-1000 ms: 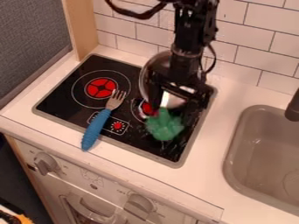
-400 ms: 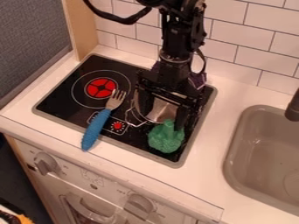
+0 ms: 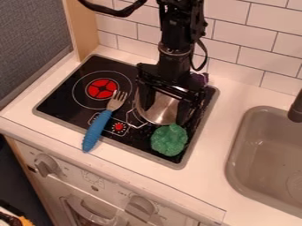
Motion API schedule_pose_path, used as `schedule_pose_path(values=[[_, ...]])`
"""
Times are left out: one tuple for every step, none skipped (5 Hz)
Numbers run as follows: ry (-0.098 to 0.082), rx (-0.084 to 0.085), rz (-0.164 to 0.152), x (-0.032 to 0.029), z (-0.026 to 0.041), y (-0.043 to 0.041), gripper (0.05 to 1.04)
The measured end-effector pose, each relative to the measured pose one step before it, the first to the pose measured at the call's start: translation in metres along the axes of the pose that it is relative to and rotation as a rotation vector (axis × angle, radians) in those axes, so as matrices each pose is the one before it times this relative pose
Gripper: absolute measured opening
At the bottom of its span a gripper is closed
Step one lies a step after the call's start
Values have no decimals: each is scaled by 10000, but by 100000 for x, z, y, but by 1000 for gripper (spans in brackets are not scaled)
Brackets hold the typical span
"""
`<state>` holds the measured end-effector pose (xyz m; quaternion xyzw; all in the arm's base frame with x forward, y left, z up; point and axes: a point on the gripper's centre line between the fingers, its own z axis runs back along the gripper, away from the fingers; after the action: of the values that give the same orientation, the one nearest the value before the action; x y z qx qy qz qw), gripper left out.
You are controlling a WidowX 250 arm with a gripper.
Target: Move the broccoli left side edge of the left burner
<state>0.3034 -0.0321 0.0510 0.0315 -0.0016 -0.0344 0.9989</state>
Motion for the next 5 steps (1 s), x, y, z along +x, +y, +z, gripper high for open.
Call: schedule_pose_path(values=[[-377, -77, -433, 148, 912, -1583, 1001], [-141, -131, -254, 59, 9, -1127, 1001], [236, -30, -263, -206, -847, -988, 1001], [-3, 12, 83, -39, 20, -71, 1001], [312, 141, -115, -1132, -774, -255, 1001]])
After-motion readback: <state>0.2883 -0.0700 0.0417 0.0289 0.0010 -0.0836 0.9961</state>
